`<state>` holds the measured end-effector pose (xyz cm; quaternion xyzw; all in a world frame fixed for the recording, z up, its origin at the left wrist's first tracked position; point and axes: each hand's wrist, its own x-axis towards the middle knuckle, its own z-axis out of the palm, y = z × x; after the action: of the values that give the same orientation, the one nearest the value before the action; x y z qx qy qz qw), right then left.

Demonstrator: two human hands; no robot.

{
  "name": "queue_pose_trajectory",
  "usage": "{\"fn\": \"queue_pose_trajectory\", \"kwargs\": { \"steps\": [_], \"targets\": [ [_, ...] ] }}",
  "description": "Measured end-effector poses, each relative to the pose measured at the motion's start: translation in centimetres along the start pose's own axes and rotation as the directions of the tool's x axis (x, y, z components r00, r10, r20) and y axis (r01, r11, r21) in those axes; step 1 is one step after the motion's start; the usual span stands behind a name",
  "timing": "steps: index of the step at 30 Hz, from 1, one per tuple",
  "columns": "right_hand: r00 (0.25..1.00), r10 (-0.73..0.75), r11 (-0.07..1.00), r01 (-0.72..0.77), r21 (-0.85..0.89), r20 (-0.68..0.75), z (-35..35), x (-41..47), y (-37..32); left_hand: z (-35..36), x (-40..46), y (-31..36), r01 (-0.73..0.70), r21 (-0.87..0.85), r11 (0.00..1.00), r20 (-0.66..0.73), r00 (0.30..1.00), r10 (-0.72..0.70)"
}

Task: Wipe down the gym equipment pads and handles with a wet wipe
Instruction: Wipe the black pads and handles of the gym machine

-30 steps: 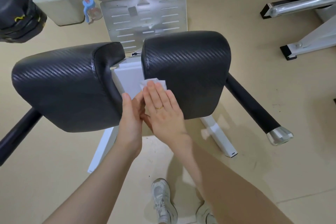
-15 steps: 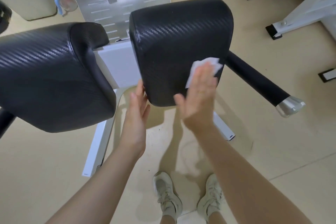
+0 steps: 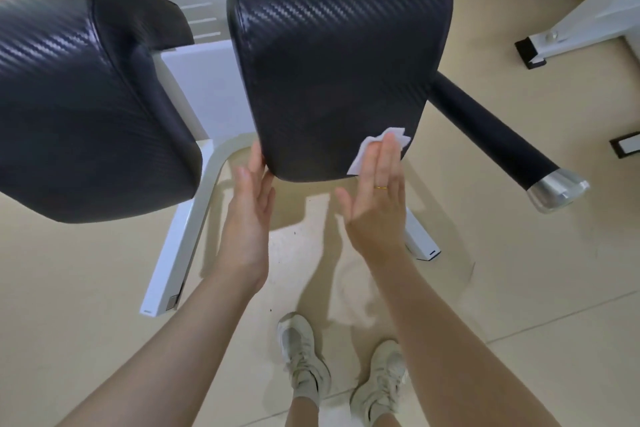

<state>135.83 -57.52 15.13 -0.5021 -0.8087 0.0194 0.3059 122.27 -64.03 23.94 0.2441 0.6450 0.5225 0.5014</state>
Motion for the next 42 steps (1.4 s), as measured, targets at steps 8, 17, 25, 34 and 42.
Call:
{"fn": "queue_pose_trajectory", "kwargs": {
  "steps": [8,17,25,34,42],
  "targets": [
    [0.988,0.155,0.97,-0.157,0.184,0.025,-1.9,3.0,0.4,-0.3,0.1,0.4,0.039,-0.009,0.999,-0.046,0.998,-0.04],
    [0.981,-0.169,0.986,0.167,-0.026,-0.098,-4.5,9.4,-3.1,-0.5,-0.3,3.1,0.049,0.048,0.998,-0.021,0.999,-0.048],
    [0.772,-0.585,0.799,0.602,0.013,0.249,-7.1,13.5,-7.3,-1.3,1.3,10.7,-0.026,-0.188,0.982,-0.024,0.999,0.022],
    [0.482,-0.706,0.626,0.767,0.139,0.519,-10.5,20.2,-8.4,-2.2,1.9,13.7,0.006,-0.029,1.0,-0.052,0.999,-0.008],
    [0.14,-0.645,0.643,0.632,0.434,0.752,-6.6,29.6,-9.9,-0.9,3.6,12.0,0.006,-0.035,0.999,-0.227,0.974,-0.014]
  ]
}}
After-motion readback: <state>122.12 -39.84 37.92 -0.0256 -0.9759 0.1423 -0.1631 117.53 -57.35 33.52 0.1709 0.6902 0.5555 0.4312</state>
